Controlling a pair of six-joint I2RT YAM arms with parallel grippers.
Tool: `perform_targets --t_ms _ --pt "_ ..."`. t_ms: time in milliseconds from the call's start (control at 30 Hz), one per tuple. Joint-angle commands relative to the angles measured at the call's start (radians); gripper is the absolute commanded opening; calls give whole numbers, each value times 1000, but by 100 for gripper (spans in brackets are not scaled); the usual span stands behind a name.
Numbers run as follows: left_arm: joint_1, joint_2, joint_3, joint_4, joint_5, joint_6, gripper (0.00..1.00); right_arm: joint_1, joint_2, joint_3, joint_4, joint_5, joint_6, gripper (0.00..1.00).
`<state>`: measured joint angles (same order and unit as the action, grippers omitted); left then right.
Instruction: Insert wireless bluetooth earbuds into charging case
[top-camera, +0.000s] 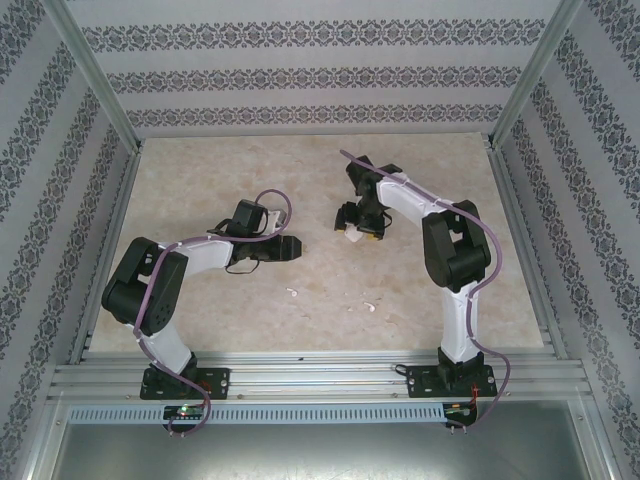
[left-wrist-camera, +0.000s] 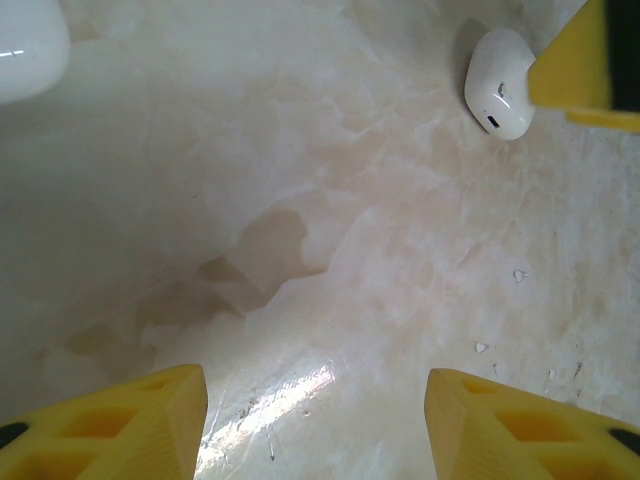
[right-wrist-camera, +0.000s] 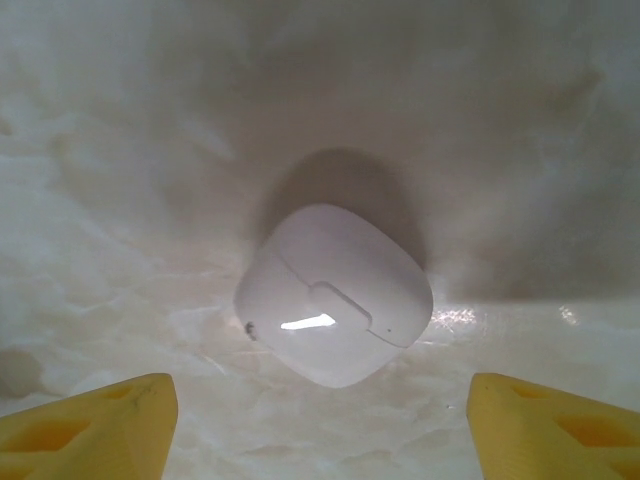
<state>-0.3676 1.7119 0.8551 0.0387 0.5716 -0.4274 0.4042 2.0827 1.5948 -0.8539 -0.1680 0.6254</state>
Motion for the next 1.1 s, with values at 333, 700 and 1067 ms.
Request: perform_targets --t_ms 333,700,1067 --pt "-12 -8 -26 27 16 29 56 17 63 21 83 19 116 74" --pt "-10 11 -20 25 21 28 57 22 191 172 -72 61 10 58" --pt "-12 -70 -54 100 12 40 55 41 95 87 -63 50 -17 37"
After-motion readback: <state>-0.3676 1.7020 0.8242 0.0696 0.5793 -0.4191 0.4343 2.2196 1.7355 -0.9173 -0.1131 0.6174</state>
